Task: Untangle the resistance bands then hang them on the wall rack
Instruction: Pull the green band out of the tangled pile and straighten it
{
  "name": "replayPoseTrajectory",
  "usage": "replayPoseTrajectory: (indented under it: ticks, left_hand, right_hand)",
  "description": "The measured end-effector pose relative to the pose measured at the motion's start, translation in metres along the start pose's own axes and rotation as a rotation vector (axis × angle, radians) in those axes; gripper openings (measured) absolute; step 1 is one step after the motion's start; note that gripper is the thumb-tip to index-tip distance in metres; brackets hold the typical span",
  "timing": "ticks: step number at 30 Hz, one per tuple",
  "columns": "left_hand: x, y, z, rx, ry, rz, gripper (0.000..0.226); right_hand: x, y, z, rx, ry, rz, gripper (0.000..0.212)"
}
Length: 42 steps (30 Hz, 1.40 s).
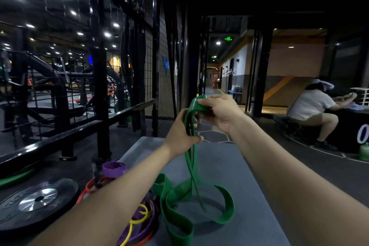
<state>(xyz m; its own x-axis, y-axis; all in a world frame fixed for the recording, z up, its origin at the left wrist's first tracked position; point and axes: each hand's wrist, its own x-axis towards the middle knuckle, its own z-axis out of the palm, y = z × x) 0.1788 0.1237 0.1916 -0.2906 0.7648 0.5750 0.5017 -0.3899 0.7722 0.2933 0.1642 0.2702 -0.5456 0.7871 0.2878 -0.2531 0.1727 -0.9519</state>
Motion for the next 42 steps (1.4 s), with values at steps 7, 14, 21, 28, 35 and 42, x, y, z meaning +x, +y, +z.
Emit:
replayPoseTrajectory:
  ticks: [7, 14, 21, 28, 35, 42]
  left_hand:
    - [0.003, -0.022, 0.009, 0.155, -0.052, -0.092, 0.051]
    - [-0.013, -0.039, -0.002, 0.169, -0.316, -0.269, 0.053]
    - [-0.01, -0.011, -0.028, -0.236, -0.388, -0.236, 0.077]
    - [-0.012, -0.006, -0.029, -0.059, -0.374, -0.292, 0.016]
    - [-0.022, -0.008, -0.032, -0.146, -0.555, -0.39, 0.056]
    - [-0.026, -0.013, -0.027, -0.169, -0.434, -0.428, 0.022]
  right_hand:
    - [0.013, -0.02, -0.025, 0.215, 0.078, -0.064, 0.013]
    - [0.019, -0.023, -0.055, 0.467, 0.246, -0.033, 0.009]
    - [0.022, -0.01, -0.081, 0.436, 0.427, 0.021, 0.018]
    - [0.027, 0.002, -0.084, 0.288, 0.454, -0.023, 0.022]
    - [0.035, 0.02, -0.088, 0.022, 0.5, -0.076, 0.011]
    - [0.042, 0.041, -0.087, -0.059, 0.484, -0.072, 0.017]
